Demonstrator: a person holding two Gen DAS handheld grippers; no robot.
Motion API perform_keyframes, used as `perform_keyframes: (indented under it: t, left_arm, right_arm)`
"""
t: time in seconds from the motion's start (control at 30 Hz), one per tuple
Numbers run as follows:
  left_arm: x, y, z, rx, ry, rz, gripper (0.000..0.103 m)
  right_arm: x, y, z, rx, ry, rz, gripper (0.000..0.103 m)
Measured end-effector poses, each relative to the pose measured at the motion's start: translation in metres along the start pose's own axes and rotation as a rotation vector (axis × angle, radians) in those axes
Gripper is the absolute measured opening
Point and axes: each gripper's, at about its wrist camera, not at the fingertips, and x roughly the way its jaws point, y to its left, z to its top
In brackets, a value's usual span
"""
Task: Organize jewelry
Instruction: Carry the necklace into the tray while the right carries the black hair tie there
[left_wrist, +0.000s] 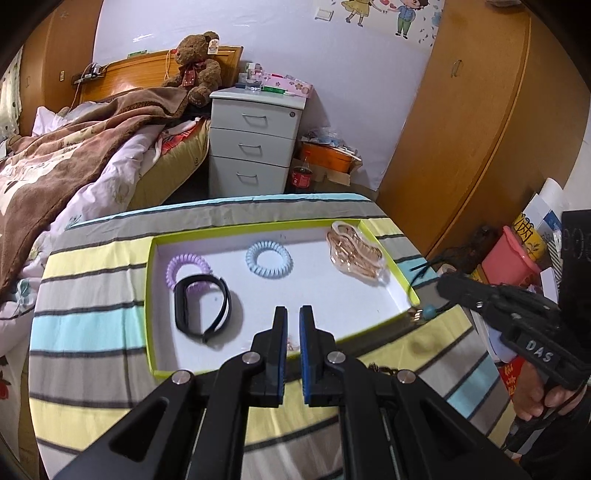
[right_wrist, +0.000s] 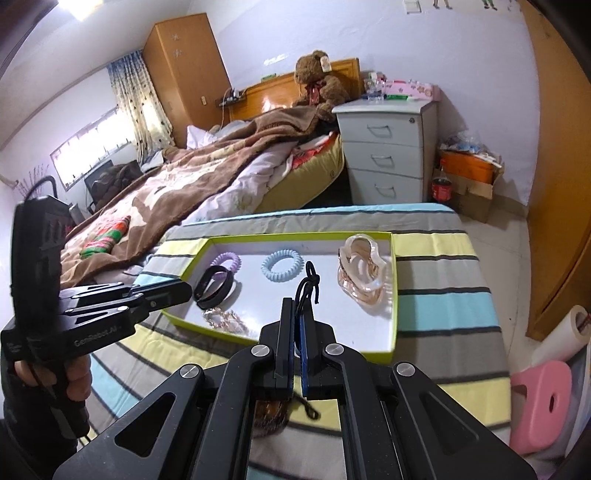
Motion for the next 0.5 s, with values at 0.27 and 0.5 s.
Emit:
perform_keyframes:
  t: [0.27, 0.5]
  left_arm:
    - [0.027, 0.009, 0.009, -0.009, 0.038, 0.008, 0.007]
    - [0.041, 0.020, 0.005, -0.025, 0.072, 0.033, 0.007]
  right_arm:
    - [0.031, -0.012, 0.006, 0.014, 0.050, 0.001, 0.002]
    - [0.048, -0.014, 0.009, 0.017, 0.081, 0.009, 0.002]
